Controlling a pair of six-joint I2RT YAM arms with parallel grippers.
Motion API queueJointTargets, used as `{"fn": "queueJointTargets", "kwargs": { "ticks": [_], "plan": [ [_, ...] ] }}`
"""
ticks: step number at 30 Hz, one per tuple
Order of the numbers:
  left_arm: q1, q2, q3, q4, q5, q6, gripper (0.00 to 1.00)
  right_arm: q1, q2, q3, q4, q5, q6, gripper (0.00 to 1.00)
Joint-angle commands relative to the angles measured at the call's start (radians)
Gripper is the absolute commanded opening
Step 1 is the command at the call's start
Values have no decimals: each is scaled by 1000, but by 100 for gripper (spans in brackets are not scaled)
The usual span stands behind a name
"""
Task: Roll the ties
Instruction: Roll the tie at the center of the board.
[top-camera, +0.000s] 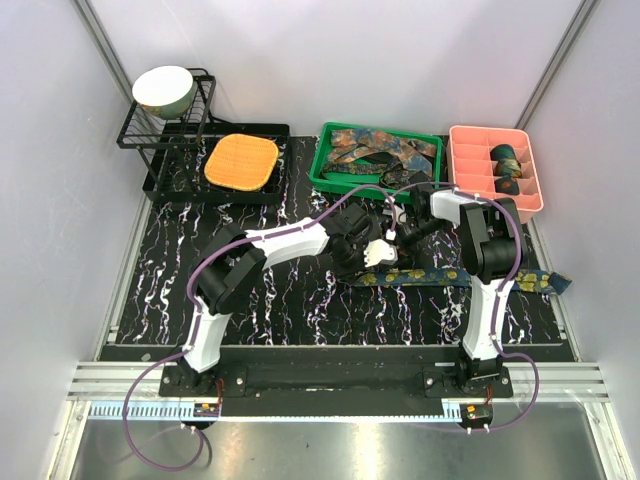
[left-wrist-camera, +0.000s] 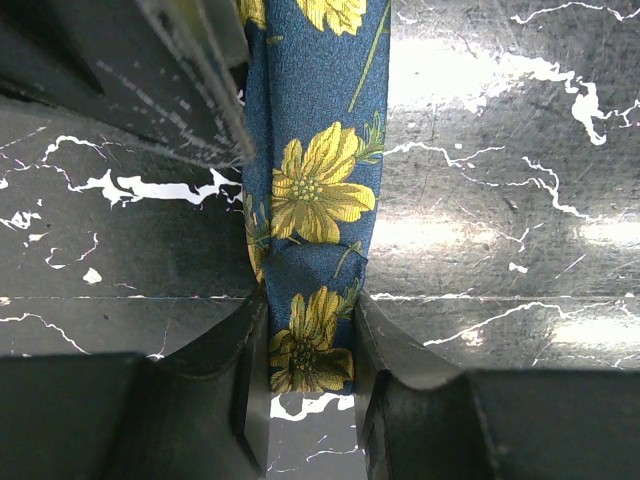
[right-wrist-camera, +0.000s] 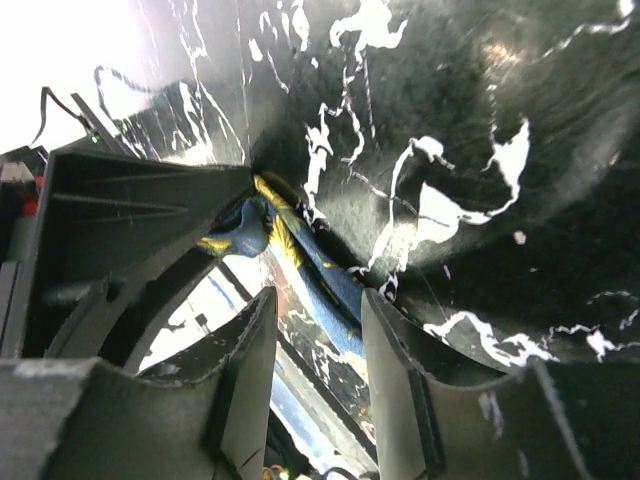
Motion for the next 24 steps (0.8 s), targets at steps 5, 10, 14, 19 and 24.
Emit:
{"fn": "queueJointTargets", "kwargs": {
  "ticks": [5, 10, 14, 19, 24],
  "plan": [
    [-3, 73, -38, -160, -62, -20, 0, -32, -114, 29, -53, -59, 36, 38],
    [-1, 76, -38, -157, -61, -28, 0, -30, -140, -25, 3, -181, 181, 32],
    [-1, 70, -41, -153, -62, -26, 0, 5, -108, -71, 28, -179, 193, 22],
    [-3, 73, -38, -153, -65, -31, 0, 25, -53, -108, 72, -126, 189, 15],
    [-3, 76, -38, -153, -67, -38, 0, 33, 10, -108, 94, -9, 175, 14]
  ]
}}
